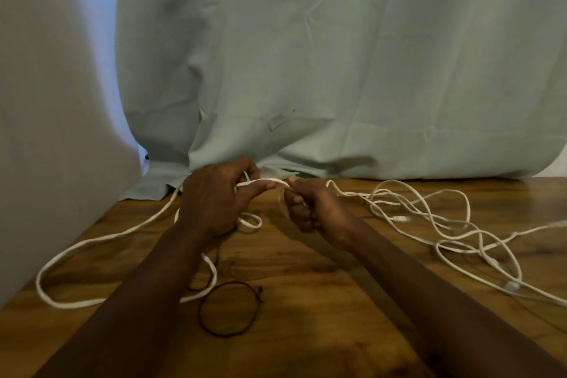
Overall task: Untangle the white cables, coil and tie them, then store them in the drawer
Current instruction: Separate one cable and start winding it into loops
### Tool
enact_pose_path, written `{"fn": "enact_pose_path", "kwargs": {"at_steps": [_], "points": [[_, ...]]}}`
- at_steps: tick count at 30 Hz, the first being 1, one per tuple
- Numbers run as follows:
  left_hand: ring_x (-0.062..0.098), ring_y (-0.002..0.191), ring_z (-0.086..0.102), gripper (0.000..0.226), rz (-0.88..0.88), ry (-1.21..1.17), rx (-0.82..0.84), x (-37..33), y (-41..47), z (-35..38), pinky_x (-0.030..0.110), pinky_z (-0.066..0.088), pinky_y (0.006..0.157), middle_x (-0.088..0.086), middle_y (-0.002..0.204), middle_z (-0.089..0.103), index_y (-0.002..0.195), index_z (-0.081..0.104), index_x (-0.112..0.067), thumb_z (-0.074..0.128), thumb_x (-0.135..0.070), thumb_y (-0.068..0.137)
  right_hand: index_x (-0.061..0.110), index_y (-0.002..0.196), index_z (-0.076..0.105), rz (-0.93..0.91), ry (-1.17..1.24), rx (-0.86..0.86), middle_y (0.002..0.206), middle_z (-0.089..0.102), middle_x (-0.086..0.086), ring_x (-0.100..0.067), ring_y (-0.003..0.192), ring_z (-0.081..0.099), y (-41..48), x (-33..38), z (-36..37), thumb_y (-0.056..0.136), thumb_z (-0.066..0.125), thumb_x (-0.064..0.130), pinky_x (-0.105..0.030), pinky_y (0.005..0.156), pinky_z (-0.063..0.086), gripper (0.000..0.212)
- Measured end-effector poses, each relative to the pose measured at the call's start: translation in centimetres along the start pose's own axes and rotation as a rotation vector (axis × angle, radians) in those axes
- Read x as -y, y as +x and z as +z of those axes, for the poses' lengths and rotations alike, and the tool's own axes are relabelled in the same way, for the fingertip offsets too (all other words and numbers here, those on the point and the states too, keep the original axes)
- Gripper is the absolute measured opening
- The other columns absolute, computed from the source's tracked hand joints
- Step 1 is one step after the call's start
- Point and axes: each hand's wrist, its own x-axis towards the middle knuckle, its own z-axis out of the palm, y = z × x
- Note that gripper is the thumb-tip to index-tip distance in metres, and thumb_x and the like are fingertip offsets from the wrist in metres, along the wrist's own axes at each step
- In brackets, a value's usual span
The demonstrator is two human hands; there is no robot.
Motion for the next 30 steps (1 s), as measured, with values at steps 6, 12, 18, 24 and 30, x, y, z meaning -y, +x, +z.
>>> {"fn": "enact_pose_path", "kwargs": {"at_steps": [6,12,18,24,30], "points": [[0.017,0.068,0.066,0.048,0.122,0.121,0.069,0.3,-0.5,1.7,0.035,0.048,0.061,-0.007,0.073,0.069,0.093,0.070,-0.030,0.036,-0.062,0.101,0.023,0.059,0.040,0.038,0.593,0.173,0.040,0.026,0.007,-0.008,0.031,0.023,-1.2,-0.1,0.5,0.097,0.041,0.033,-0.025,0.041,0.009,0.040],[0.020,0.071,0.069,0.035,0.241,0.126,0.062,-0.6,-0.9,2.8,0.030,0.037,0.065,-0.006,0.084,0.075,0.123,0.069,-0.033,0.041,-0.041,0.103,0.022,0.058,0.039,-0.095,0.773,-0.017,0.039,0.026,0.007,-0.009,0.029,0.025,-1.8,0.6,-1.6,0.094,0.040,0.028,-0.021,0.041,0.013,0.036],[0.019,0.079,0.066,0.049,0.383,0.173,0.218,-2.9,-1.2,3.9,0.035,0.044,0.072,-0.003,0.092,0.073,0.145,0.057,-0.026,0.046,-0.036,0.098,0.022,0.060,0.036,-0.184,0.868,-0.139,0.040,0.027,0.007,-0.009,0.029,0.026,-1.9,0.8,-2.0,0.096,0.038,0.030,-0.020,0.041,0.018,0.037],[0.015,0.084,0.067,0.056,0.312,0.065,0.340,-4.0,-1.4,4.0,0.032,0.044,0.077,-0.008,0.095,0.074,0.151,0.047,-0.033,0.056,-0.039,0.096,0.021,0.062,0.039,-0.236,0.901,-0.278,0.044,0.030,0.006,-0.010,0.035,0.029,-2.0,1.3,-2.6,0.096,0.045,0.047,-0.021,0.044,0.022,0.043],[0.017,0.117,0.060,0.058,0.204,0.194,0.475,-3.6,-1.7,4.3,0.039,0.044,0.098,-0.006,0.129,0.065,0.156,0.032,-0.040,0.051,-0.039,0.101,0.021,0.068,0.041,-0.278,0.842,-0.448,0.057,0.034,0.001,-0.014,0.048,0.034,-1.9,1.1,-2.3,0.094,0.052,0.055,-0.027,0.051,0.030,0.044]]}}
